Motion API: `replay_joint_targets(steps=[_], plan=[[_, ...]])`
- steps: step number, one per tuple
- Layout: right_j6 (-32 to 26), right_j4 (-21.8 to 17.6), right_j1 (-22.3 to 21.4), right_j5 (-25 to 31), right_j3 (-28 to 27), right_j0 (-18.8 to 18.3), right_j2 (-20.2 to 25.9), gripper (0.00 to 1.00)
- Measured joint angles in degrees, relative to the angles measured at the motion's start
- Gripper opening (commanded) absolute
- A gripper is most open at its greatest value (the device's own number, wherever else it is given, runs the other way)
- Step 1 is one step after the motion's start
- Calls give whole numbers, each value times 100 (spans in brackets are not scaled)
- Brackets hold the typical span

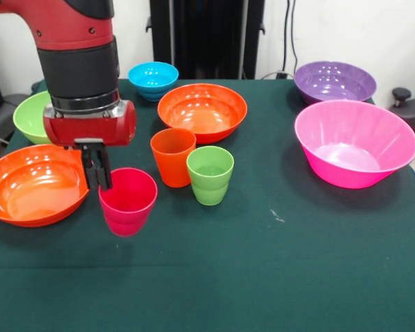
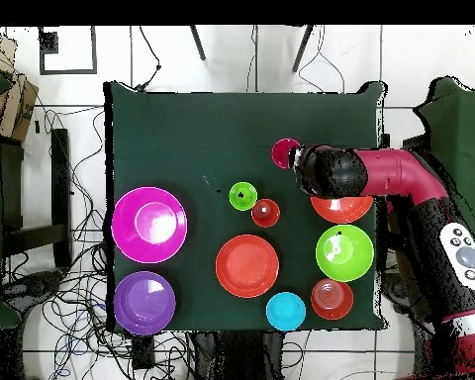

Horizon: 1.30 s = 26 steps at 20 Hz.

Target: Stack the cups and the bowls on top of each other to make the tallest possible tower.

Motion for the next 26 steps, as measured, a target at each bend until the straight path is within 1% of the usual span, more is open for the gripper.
replay_joint_targets(steps=[4,7,8,10,11,14,15,20,26], plan=[[0,15,-112,-138,118,7,-67,0],[0,17,-158,-377,208,17,-120,0],[1,17,-192,-555,265,34,-176,0],[1,17,-213,-665,295,51,-217,0],[1,17,-246,-920,359,87,-297,0],[1,17,-273,-1129,417,119,-361,0],[1,17,-303,-1305,469,150,-413,0],[1,70,-361,-1529,562,178,-472,0],[1,220,-361,-1546,685,138,-491,0]])
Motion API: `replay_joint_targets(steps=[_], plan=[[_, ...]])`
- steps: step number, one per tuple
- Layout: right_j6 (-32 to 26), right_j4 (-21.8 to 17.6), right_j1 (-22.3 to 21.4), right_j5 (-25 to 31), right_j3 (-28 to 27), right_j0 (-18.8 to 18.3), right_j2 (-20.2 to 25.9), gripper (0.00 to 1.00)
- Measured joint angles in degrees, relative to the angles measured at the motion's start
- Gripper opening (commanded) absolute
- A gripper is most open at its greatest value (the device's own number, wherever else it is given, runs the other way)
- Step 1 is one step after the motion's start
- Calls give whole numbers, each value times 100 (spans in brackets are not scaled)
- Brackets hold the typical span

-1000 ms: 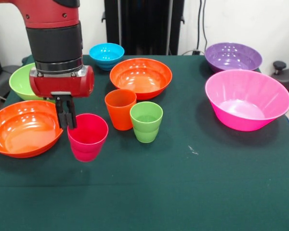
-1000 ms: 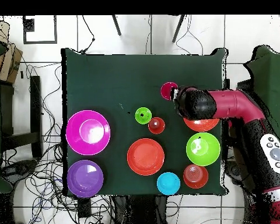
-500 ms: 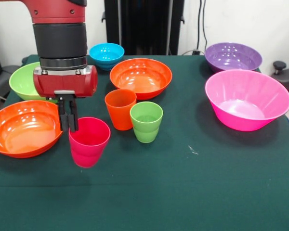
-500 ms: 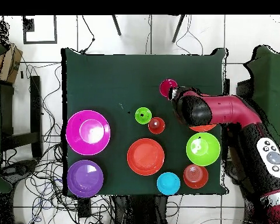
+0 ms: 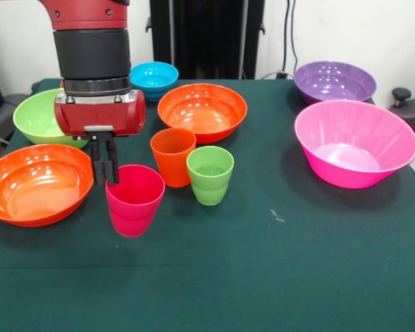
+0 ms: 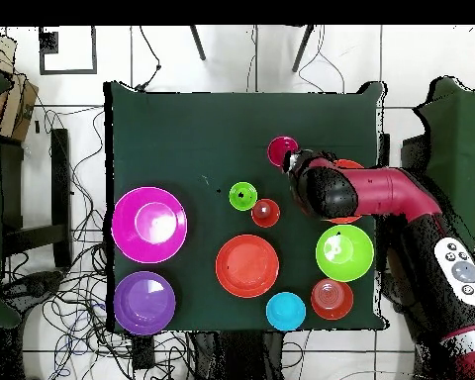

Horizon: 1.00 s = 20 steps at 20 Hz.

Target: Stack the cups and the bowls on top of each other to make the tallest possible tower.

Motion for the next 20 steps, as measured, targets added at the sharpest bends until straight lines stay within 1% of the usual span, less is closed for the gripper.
replay_joint_targets(steps=[4,8,15,20], plan=[[0,133,14,0,130,-83,0,0],[0,183,43,-56,227,-181,-2,0],[0,184,70,-401,392,-341,-4,0],[0,186,69,-560,482,-375,-4,0]])
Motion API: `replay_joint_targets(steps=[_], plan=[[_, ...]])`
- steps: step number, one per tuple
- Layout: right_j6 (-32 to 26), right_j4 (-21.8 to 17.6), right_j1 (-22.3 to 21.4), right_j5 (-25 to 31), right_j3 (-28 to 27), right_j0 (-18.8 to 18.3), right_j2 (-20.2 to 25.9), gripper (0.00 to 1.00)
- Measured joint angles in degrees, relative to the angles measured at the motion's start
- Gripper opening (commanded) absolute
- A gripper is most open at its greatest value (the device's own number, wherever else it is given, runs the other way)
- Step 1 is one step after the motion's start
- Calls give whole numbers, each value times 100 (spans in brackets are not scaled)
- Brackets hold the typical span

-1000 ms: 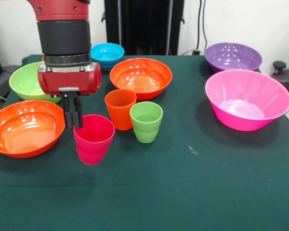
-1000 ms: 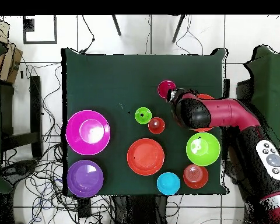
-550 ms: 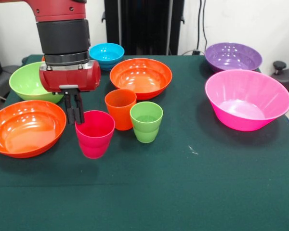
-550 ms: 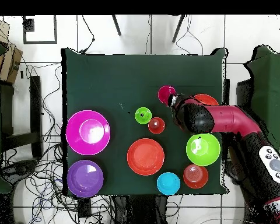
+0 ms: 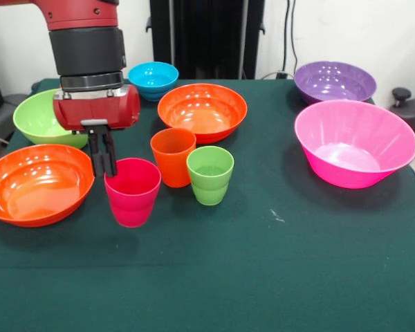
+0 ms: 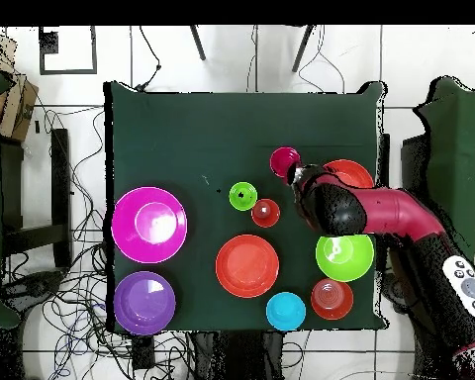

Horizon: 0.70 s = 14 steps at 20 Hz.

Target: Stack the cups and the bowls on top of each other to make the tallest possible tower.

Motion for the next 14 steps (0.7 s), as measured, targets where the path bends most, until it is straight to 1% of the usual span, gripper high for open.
replay_joint_targets(steps=[14], plan=[[0,1,31,-551,180,34,-57,0]])
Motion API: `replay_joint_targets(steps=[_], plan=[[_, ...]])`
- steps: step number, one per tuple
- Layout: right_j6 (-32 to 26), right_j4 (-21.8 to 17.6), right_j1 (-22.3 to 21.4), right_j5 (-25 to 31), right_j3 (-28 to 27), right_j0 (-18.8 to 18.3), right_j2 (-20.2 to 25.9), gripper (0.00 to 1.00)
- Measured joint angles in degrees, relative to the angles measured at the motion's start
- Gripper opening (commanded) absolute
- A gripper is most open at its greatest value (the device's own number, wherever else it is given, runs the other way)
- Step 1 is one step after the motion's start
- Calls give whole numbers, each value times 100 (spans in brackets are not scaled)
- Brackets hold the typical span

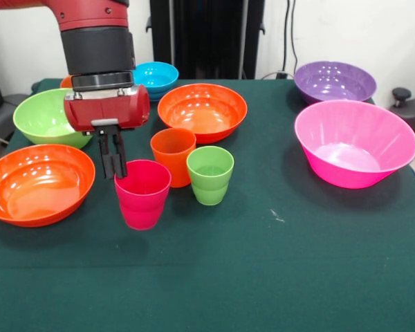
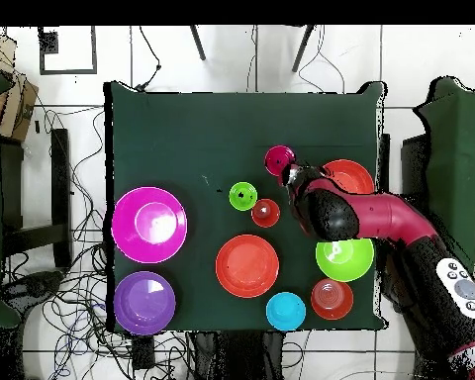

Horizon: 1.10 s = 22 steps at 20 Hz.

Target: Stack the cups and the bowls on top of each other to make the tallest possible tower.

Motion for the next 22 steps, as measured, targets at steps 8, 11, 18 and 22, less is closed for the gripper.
replay_joint_targets(steps=[8,11,18,22], plan=[[0,5,219,-177,2,5,-10,0],[0,6,299,-179,1,5,-10,0],[0,6,387,-179,1,5,-10,0],[0,6,388,-178,1,4,-14,0]])
